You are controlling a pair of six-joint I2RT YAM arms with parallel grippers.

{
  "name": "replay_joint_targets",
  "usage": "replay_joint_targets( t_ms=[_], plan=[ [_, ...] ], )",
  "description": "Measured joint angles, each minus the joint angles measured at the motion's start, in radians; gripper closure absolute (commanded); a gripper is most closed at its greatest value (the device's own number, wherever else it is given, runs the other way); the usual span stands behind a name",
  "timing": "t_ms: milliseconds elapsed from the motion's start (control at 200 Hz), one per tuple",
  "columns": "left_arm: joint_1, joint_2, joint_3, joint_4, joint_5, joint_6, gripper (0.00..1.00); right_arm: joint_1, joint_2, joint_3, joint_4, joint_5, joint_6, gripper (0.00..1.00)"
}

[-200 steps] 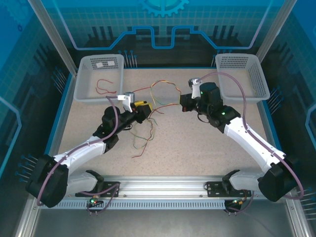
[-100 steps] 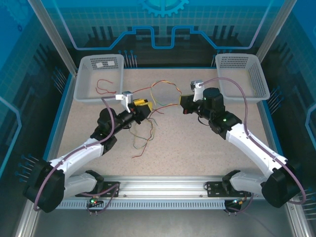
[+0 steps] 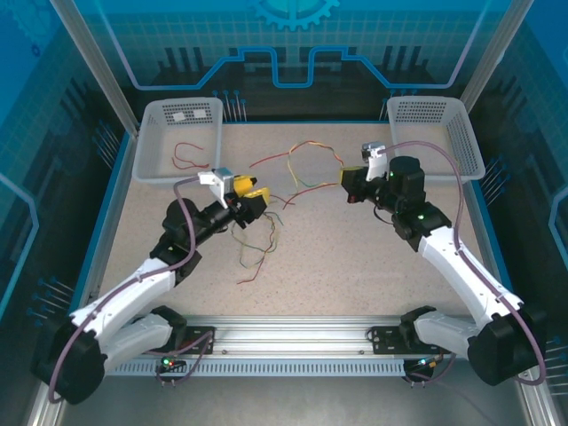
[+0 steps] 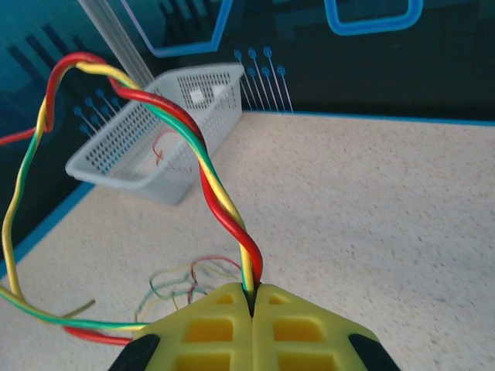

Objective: Untangle the cables

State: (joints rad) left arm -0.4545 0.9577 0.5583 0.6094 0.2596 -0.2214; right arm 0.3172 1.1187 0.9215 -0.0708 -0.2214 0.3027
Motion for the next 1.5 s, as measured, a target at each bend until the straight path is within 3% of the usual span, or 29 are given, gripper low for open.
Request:
replay_joint_targets(
  t_ms=[315, 615, 670, 765, 835, 905, 986, 1031, 1061, 1191, 1366, 1436, 1501],
  plan=[
    [-0.006, -0.095, -0.001, -0.079, 0.005, 0.252, 0.22, -0.042, 0.030, 0.122, -0.168, -0.223, -0.151, 1.00],
    [-0.009, -0.064, -0.001, -0.142, -0.001, 0.383, 0.21, -0.043, 0.037, 0.140, -0.224, -0.341, -0.208, 1.00],
    [-0.010, -0.064, -0.001, -0.145, -0.001, 0.392, 0.27, -0.043, 0.039, 0.140, -0.228, -0.354, -0.214, 1.00],
    [-0.013, -0.064, -0.001, -0.156, -0.001, 0.409, 0.50, -0.043, 0.040, 0.140, -0.229, -0.373, -0.223, 1.00],
    [-0.015, -0.064, -0.001, -0.161, -0.001, 0.416, 0.61, -0.043, 0.043, 0.140, -0.229, -0.387, -0.231, 1.00],
    [-0.015, -0.061, -0.001, -0.161, -0.001, 0.421, 0.83, -0.042, 0.048, 0.140, -0.229, -0.393, -0.237, 1.00],
    [-0.015, -0.052, 0.000, -0.161, -0.001, 0.433, 0.90, -0.038, 0.057, 0.141, -0.233, -0.393, -0.245, 1.00],
    [-0.017, -0.045, 0.000, -0.161, -0.001, 0.428, 1.00, -0.035, 0.063, 0.142, -0.238, -0.391, -0.249, 1.00],
    [-0.018, -0.040, 0.000, -0.162, -0.001, 0.427, 1.00, -0.030, 0.069, 0.146, -0.247, -0.388, -0.253, 1.00],
    [-0.022, -0.024, 0.000, -0.161, -0.008, 0.422, 1.00, -0.018, 0.096, 0.158, -0.261, -0.372, -0.259, 0.89],
    [-0.022, -0.006, 0.000, -0.155, -0.039, 0.385, 1.00, 0.012, 0.106, 0.160, -0.253, -0.328, -0.253, 0.36],
    [-0.022, 0.001, 0.001, -0.156, -0.050, 0.373, 1.00, 0.037, 0.099, 0.156, -0.239, -0.300, -0.255, 0.25],
    [-0.023, 0.006, 0.002, -0.155, -0.057, 0.358, 1.00, 0.069, 0.078, 0.142, -0.216, -0.257, -0.277, 0.23]
  ],
)
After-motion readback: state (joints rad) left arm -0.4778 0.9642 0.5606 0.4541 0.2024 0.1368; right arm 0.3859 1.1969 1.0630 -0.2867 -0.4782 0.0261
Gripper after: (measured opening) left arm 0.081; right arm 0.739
